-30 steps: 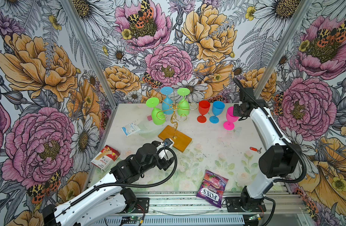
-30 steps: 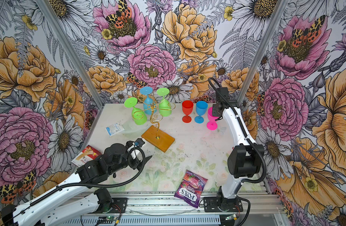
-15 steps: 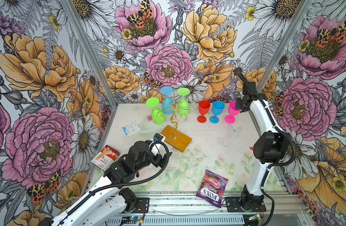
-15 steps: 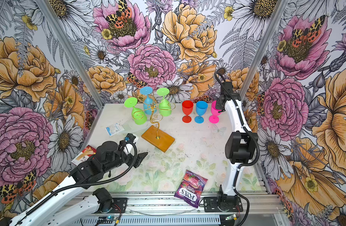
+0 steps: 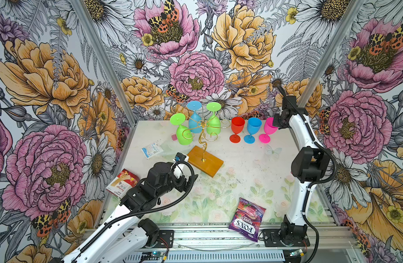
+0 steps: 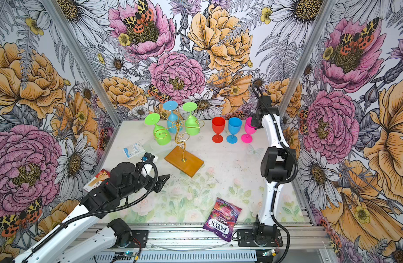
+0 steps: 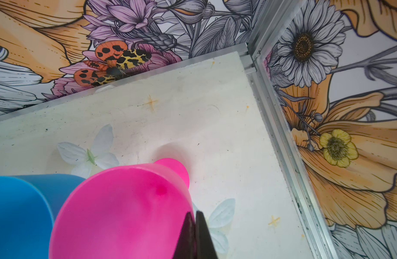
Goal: Take the wine glass off the wine glass rack
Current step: Place the wine glass at the top-right of the table.
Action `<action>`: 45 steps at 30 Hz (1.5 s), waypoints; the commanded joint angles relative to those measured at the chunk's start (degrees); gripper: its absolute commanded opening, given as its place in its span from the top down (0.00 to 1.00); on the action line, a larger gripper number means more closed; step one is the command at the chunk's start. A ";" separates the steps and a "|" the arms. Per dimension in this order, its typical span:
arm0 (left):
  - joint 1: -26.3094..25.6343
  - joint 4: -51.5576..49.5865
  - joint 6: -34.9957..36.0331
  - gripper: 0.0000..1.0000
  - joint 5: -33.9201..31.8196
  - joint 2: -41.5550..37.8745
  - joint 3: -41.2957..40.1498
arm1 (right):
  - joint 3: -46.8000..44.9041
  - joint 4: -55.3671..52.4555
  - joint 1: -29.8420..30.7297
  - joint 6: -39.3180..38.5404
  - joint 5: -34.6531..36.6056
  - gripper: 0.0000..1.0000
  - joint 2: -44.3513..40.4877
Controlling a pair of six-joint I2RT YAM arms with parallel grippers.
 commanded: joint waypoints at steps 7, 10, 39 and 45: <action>0.78 0.71 -0.76 0.02 1.96 -0.92 -0.20 | 3.45 0.44 -0.28 1.07 -0.79 1.00 2.55; 0.87 0.74 -0.77 0.02 1.99 -1.21 -0.16 | 4.06 0.45 -0.31 1.22 -0.66 1.00 3.25; 1.11 0.75 -1.03 0.01 2.47 -2.25 -0.35 | 5.22 0.36 -0.18 1.86 -1.82 0.90 4.71; 1.56 0.71 -1.13 0.01 3.39 -2.12 -0.25 | 5.39 0.44 -0.13 2.30 -3.07 0.84 3.82</action>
